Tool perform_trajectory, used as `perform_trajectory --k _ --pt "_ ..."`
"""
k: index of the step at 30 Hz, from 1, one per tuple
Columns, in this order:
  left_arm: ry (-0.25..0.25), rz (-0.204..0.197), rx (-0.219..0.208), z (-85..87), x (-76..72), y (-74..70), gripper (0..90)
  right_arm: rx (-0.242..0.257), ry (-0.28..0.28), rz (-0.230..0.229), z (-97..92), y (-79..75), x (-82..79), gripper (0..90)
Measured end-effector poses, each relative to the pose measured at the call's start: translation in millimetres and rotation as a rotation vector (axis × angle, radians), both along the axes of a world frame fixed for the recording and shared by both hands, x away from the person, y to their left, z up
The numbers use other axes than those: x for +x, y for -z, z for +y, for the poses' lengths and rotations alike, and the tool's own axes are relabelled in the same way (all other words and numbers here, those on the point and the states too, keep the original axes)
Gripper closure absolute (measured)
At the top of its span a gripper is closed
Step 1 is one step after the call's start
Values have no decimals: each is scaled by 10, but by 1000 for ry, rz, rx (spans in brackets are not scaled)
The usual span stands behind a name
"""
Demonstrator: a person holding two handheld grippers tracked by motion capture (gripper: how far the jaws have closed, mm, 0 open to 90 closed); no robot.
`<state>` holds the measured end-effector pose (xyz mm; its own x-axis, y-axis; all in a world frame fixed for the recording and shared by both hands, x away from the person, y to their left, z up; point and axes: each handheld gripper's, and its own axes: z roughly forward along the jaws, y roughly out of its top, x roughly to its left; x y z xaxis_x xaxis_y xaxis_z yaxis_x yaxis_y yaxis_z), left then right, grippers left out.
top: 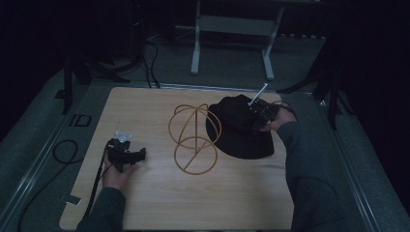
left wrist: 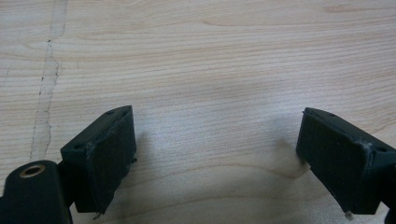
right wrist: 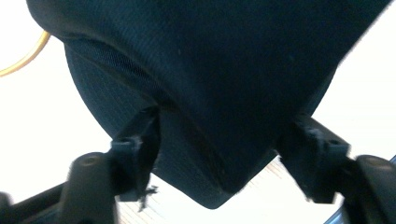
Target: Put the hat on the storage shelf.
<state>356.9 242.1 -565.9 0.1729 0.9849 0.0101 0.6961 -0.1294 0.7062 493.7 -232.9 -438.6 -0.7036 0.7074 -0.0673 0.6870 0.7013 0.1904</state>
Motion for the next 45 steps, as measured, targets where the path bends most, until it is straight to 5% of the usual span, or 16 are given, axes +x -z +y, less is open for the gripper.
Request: perform_trajectory --k 6,11,25,32,45 --pt "0 0 0 0 0 0 123 -21 -38 48 83 34 58 195" --pt "0 0 0 0 0 0 123 -29 -37 57 128 65 99 214" --pt "5 -1 0 -2 0 1 123 -38 -14 108 153 71 192 773" --pt "5 -1 0 -2 0 1 123 -73 -32 113 192 86 195 864" --pt "5 -1 0 -2 0 1 123 -70 -83 100 191 -25 125 871"
